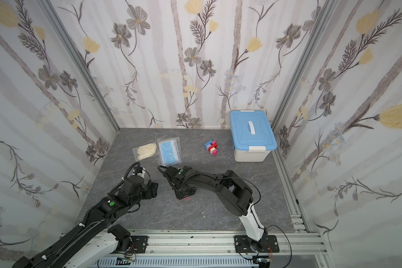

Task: Assemble the letter p with lego
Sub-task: Pick up the lego brick from the center of the board.

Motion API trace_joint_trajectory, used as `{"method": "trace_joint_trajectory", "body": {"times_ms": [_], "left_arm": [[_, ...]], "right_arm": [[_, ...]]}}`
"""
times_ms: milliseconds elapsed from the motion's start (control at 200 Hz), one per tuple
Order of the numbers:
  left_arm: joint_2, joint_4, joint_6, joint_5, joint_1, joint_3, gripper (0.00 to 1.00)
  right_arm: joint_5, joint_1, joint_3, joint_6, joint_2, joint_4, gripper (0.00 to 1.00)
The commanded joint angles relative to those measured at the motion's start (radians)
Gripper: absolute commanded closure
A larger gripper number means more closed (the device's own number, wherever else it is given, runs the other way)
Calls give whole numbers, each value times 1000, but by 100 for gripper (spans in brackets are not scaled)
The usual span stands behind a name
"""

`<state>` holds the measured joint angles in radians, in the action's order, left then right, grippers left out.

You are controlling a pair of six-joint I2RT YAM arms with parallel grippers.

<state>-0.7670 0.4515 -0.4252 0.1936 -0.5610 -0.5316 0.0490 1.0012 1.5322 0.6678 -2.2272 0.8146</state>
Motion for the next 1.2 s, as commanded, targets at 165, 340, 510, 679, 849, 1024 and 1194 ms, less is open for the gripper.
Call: {"method": "trace_joint_trajectory", "body": {"times_ms": [165,340,510,679,849,1024,1194], "left_arm": [[3,-17,-4,0,1,2,16],[4,-16,-4,-1,1,2,16],[5,-16,-4,-3,1,2,16],[-6,-44,2,-31,1,-6,16],[-50,-100,14,-76,1,-32,16],[-131,-167,23,-131,-2,-79,17],[-216,-216,43,-171,-12,-135,19]], "right_arm": [[21,0,7,6,-10,-13,62],[23,0,8,6,-12,-13,70],[32,0,-6,3,1,-17,77],[65,-6,-66,-4,76,-11,78],[96,-38,-173,-9,190,-14,78],[107,-103,-262,-36,266,-35,78],[109,-181,-272,-82,267,-55,78]]}}
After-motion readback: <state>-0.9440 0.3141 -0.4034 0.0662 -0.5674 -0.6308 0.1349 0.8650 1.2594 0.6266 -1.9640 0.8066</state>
